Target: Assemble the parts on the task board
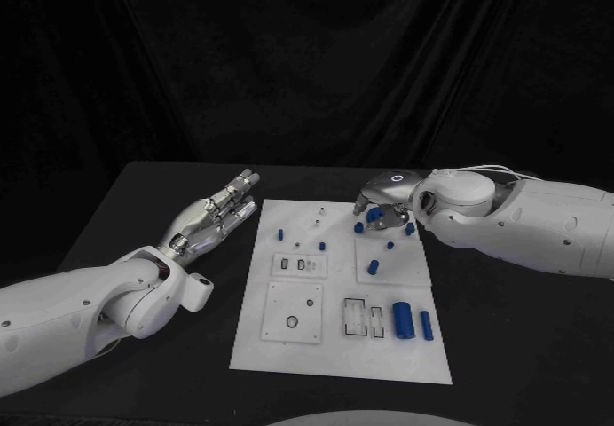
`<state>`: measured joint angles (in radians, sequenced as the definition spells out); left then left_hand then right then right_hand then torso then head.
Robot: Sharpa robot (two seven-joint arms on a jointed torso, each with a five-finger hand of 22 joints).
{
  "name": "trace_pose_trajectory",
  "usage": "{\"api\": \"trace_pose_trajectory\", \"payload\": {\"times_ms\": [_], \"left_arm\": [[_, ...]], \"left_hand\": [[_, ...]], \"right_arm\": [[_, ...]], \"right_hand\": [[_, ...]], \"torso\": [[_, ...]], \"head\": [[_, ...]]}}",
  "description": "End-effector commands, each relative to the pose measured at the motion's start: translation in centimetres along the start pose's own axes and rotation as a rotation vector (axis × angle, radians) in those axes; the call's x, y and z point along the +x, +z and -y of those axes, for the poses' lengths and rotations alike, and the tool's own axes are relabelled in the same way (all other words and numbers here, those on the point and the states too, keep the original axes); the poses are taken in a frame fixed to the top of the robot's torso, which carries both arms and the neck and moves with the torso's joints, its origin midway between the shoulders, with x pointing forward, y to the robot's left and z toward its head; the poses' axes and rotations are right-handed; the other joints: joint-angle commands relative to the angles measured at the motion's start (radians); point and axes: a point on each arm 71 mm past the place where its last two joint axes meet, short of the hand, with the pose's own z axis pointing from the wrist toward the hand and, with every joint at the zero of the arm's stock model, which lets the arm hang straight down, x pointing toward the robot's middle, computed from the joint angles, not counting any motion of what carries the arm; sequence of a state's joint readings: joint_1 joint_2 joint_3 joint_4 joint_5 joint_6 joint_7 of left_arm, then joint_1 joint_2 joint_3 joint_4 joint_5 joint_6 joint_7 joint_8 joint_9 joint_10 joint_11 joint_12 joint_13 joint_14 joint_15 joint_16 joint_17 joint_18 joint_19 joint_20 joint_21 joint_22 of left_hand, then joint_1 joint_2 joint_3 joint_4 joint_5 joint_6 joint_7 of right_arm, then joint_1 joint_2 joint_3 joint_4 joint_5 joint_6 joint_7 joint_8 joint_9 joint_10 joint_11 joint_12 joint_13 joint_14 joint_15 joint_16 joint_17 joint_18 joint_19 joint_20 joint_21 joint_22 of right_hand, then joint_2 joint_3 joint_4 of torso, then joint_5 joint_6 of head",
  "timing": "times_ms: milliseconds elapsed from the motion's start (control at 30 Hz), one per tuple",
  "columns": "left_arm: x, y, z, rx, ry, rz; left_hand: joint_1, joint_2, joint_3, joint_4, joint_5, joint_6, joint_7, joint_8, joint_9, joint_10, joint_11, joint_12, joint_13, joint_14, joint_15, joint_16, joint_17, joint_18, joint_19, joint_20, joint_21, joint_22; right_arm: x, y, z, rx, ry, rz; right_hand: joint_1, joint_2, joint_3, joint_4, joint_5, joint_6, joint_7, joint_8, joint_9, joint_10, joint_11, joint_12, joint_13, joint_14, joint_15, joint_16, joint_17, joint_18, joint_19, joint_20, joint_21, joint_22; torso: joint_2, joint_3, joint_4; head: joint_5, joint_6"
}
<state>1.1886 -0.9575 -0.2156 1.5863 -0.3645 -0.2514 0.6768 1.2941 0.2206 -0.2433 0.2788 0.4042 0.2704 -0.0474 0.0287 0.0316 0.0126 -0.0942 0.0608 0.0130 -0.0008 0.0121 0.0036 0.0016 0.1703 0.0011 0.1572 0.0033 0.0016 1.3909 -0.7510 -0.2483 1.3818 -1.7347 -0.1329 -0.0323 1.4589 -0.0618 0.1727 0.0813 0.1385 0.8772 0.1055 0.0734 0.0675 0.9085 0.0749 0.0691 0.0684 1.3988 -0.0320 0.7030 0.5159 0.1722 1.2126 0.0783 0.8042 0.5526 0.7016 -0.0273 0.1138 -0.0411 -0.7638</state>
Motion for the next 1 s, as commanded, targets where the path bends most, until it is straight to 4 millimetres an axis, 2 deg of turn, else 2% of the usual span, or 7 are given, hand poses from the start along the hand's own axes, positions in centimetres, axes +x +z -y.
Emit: {"api": "trace_pose_trajectory", "payload": {"times_ms": [33,133,367,533,733,900,1000], "left_arm": [[0.1,0.2,0.6,0.064,-0.008,-0.014],[0.1,0.2,0.6,0.063,-0.009,-0.015],[0.1,0.2,0.5,0.062,-0.010,-0.018],[0.2,0.3,0.5,0.061,-0.013,-0.022],[0.2,0.3,0.5,0.060,-0.014,-0.024],[0.1,0.3,0.4,0.056,-0.016,-0.026],[0.1,0.3,0.4,0.054,-0.017,-0.028]], "left_hand": [[0.009,0.000,0.006,-0.001,0.004,0.005,0.002,0.005,0.002,0.000,0.009,-0.004,0.000,0.001,0.009,-0.004,-0.002,0.008,-0.001,0.008,-0.003,-0.002],[0.012,0.000,0.007,-0.001,0.005,0.007,0.004,0.005,0.002,0.000,0.012,-0.004,0.000,0.001,0.011,-0.004,-0.002,0.008,-0.001,0.008,-0.003,-0.002],[0.017,0.001,0.009,-0.002,0.010,0.009,0.007,0.005,0.002,0.000,0.016,-0.004,0.000,0.001,0.014,-0.004,-0.002,0.008,-0.001,0.011,-0.003,-0.002],[0.024,0.002,0.011,-0.005,0.017,0.012,0.010,0.006,0.002,0.001,0.019,-0.004,0.000,0.001,0.017,-0.004,-0.002,0.008,-0.001,0.014,-0.003,-0.002],[0.028,0.002,0.012,-0.006,0.020,0.016,0.012,0.006,0.003,0.001,0.021,-0.004,0.000,0.001,0.019,-0.004,-0.002,0.008,-0.001,0.016,-0.003,-0.002],[0.035,0.002,0.014,-0.009,0.025,0.023,0.017,0.007,0.004,0.001,0.025,-0.003,0.000,0.001,0.023,-0.004,-0.002,0.009,-0.001,0.022,-0.003,-0.002],[0.044,0.003,0.018,-0.013,0.036,0.030,0.022,0.008,0.004,0.001,0.030,-0.003,0.000,0.001,0.028,-0.004,-0.002,0.009,0.000,0.029,-0.002,-0.001]], "right_arm": [[0.1,0.1,-0.1,-0.012,-0.006,0.021],[0.4,0.2,-0.2,-0.017,-0.003,0.018],[1.0,0.5,-0.4,-0.023,0.002,0.017],[1.5,0.8,-0.6,-0.035,0.004,0.022],[1.9,1.1,-0.8,-0.044,0.007,0.021],[2.1,1.3,-1.0,-0.049,0.009,0.021],[2.3,1.4,-0.9,-0.046,0.009,0.017]], "right_hand": [[-0.005,-0.002,0.002,-0.005,-0.004,0.000,0.007,-0.001,0.001,0.011,0.002,0.007,0.001,-0.007,-0.001,0.006,0.001,0.003,-0.006,-0.003,0.005,0.006],[-0.006,-0.002,0.002,-0.004,-0.005,0.002,0.010,-0.001,0.001,0.017,0.003,0.009,0.002,-0.006,0.000,0.008,0.003,0.002,-0.004,-0.003,0.011,0.014],[-0.001,0.000,0.005,-0.007,-0.001,0.006,0.017,-0.001,0.001,0.031,0.006,0.013,0.002,-0.004,0.000,0.011,0.006,0.000,0.000,-0.003,0.025,0.035],[0.014,0.001,0.023,-0.017,0.036,0.021,0.022,0.001,0.001,0.056,0.008,0.016,0.001,0.001,0.000,0.019,0.012,-0.003,0.006,-0.003,0.049,0.069],[0.020,0.002,0.035,-0.020,0.045,0.032,0.025,0.002,0.002,0.072,0.010,0.017,0.000,0.003,0.000,0.022,0.014,-0.004,0.007,-0.003,0.057,0.082],[0.029,0.003,0.060,-0.023,0.046,0.050,0.028,0.005,0.002,0.097,0.012,0.018,-0.002,0.002,0.001,0.023,0.017,-0.004,0.002,-0.003,0.063,0.093],[0.035,0.002,0.082,-0.024,0.039,0.065,0.031,0.007,0.002,0.117,0.014,0.016,-0.004,-0.003,0.004,0.020,0.017,-0.002,-0.009,-0.001,0.056,0.088]], "torso": [[-0.002,-0.0007,0.0020],[-0.003,-0.0010,0.0014],[-0.005,-0.0016,0.0018],[-0.006,-0.0023,0.0009],[-0.008,-0.0031,0.0001],[-0.009,-0.0024,0.0023],[-0.009,-0.0026,0.0024]], "head": [[0.001,-0.003],[0.002,-0.004],[0.012,-0.011],[0.009,-0.013],[0.011,-0.017],[0.013,-0.021],[0.007,-0.023]]}}
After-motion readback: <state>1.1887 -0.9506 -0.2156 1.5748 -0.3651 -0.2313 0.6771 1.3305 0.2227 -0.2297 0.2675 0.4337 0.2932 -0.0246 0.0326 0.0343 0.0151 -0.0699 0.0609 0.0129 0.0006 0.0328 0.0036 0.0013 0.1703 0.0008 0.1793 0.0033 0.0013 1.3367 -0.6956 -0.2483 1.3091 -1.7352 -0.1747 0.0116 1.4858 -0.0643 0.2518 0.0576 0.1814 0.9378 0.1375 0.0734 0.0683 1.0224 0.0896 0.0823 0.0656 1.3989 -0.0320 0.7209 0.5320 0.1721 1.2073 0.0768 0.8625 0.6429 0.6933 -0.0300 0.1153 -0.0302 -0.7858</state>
